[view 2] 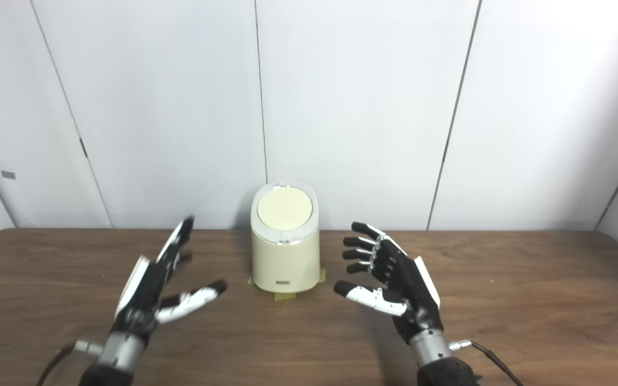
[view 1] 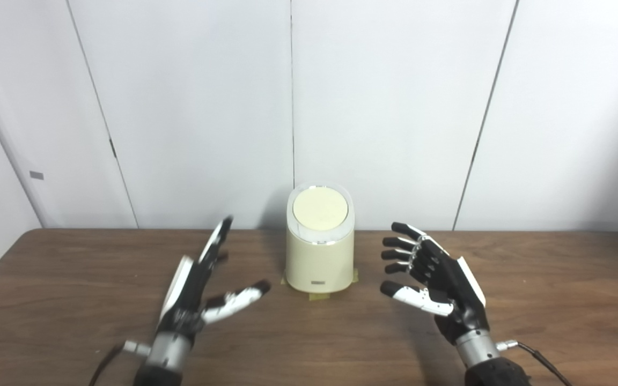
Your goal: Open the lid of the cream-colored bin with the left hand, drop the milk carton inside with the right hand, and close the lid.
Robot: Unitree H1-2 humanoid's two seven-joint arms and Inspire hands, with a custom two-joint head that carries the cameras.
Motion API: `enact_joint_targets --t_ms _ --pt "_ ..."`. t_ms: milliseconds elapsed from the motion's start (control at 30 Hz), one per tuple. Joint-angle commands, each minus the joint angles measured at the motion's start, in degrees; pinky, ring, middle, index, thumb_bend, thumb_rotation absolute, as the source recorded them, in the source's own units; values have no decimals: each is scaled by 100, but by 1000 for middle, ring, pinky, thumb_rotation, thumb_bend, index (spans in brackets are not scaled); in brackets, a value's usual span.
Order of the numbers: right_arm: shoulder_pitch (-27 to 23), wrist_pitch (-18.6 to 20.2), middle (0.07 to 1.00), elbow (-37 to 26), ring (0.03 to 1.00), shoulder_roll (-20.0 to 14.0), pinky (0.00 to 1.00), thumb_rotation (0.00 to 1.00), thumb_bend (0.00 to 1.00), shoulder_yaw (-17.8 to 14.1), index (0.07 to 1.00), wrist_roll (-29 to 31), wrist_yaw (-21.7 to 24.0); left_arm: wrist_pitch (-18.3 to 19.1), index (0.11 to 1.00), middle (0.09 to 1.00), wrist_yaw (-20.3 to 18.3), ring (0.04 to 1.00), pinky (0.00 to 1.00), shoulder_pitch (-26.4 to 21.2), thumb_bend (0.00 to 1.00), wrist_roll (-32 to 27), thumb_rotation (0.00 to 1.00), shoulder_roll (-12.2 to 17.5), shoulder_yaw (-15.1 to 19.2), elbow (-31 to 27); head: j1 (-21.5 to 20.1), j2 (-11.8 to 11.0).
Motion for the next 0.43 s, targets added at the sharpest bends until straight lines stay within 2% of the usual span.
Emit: enact_joint_targets --t_ms 0,200,300,400 --pt "-151 -13 736 -241 680 -12 588 264 833 -39 777 90 25 -107 844 863 73 834 698 -197 789 -338 304 -88 89 -69 -48 -5" --pt "-34 -69 769 -289 681 -10 581 228 828 -136 783 322 37 -133 770 776 -51 723 599 -144 775 -726 273 -29 120 15 -41 -5" --pt "-1 -155 775 -270 687 -55 581 261 841 -127 785 159 -12 -116 750 728 -101 670 555 -152 782 -821 267 -21 116 0 -8 -2" --pt "-6 -193 770 -236 684 -51 582 268 855 -146 783 140 -31 -123 755 727 -133 671 557 -142 797 -879 262 -34 128 -26 27 -12"
